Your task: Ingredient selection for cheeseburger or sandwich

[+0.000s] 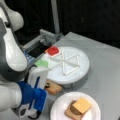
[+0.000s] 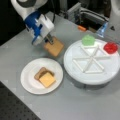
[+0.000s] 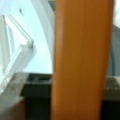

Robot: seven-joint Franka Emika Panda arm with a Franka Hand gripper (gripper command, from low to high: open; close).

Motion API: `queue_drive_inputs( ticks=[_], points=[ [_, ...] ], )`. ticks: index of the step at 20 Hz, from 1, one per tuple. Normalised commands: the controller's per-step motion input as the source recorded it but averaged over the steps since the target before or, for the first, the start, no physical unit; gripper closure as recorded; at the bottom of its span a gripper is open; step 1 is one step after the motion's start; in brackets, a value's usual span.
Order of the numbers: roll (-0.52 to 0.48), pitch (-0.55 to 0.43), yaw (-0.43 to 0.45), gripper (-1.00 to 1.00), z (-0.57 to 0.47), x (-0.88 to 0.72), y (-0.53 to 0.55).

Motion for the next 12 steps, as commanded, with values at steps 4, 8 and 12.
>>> queue_drive_inputs(
  ticks=[4, 8, 12],
  points=[
    [0.206, 0.145, 0.25, 1.0, 0.17, 0.72, -0.09],
    [0.211, 0.136, 0.193, 1.0, 0.11, 0.79, 0.03],
    [0.211, 0.105, 0.141, 1.0, 0.02, 0.73, 0.01]
  ],
)
